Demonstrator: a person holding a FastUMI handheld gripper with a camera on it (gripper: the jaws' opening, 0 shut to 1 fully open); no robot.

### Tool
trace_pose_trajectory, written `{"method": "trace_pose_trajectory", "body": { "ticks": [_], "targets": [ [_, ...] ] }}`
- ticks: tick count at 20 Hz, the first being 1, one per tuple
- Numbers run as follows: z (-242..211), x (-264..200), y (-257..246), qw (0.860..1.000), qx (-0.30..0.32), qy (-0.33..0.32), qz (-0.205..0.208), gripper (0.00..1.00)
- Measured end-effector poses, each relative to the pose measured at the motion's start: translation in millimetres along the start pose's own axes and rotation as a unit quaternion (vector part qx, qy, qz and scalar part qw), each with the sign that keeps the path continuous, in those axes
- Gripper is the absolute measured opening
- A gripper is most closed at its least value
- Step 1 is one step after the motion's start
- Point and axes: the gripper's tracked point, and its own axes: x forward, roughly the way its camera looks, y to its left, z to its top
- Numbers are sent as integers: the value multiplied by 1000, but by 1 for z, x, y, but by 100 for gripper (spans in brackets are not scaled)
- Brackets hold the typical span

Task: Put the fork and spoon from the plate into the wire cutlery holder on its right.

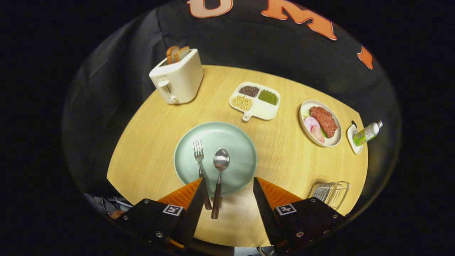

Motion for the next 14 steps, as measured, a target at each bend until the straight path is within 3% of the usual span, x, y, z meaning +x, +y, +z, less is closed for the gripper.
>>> {"method": "trace_pose_trajectory", "body": {
  "ticks": [5, 8, 14],
  "targets": [
    [-18, 47, 4, 998, -1, 70, -1, 61],
    [-24, 61, 15, 994, 27, 100, 18, 53],
    [-40, 80, 18, 990, 31, 138, -5, 22]
  ]
}}
